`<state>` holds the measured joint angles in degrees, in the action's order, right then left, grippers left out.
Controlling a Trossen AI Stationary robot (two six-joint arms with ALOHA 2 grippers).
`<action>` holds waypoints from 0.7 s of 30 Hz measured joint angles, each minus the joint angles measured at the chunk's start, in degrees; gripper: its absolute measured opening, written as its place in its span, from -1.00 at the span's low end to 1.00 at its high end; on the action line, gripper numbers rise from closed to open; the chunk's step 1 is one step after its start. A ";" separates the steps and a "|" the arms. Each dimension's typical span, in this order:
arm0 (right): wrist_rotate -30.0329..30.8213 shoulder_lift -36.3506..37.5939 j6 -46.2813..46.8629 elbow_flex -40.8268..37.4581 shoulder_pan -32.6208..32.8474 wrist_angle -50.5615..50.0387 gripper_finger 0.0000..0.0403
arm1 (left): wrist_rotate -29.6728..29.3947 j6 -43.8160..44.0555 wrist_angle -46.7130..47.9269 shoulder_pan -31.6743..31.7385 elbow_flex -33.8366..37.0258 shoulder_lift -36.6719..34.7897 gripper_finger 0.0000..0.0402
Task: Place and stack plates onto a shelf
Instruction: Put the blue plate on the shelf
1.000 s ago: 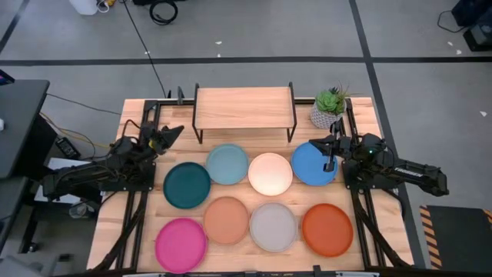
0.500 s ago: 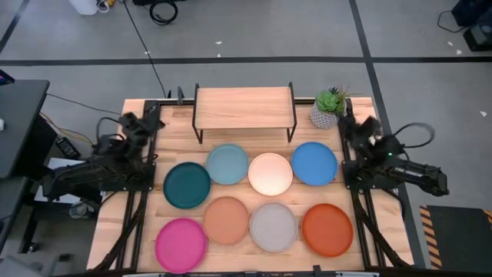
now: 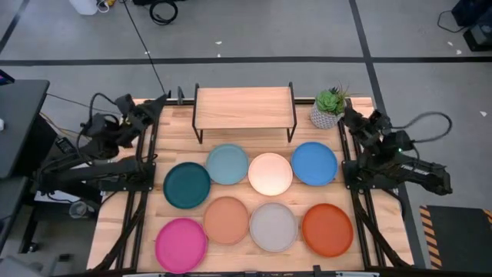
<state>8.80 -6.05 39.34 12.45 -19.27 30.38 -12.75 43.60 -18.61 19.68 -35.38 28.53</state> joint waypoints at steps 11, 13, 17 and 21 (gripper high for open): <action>-14.62 -22.88 -10.52 30.01 0.00 -52.10 -0.95 | 4.68 -3.61 15.28 0.00 -9.03 3.03 -0.40; -16.99 -26.90 -6.45 33.79 0.00 -61.39 -0.94 | 6.35 -3.56 17.49 0.00 -9.37 2.84 -0.33; -21.48 -34.41 -3.59 39.13 0.18 -77.39 -0.94 | 8.92 -2.03 19.51 0.00 -9.77 2.88 -0.30; -21.94 -40.63 -4.55 40.88 2.68 -86.99 -0.96 | 9.06 0.39 24.42 0.00 -9.79 2.95 -0.29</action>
<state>-13.15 -46.68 34.79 53.32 -16.59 -56.61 -3.70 43.99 5.81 19.68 -45.17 31.48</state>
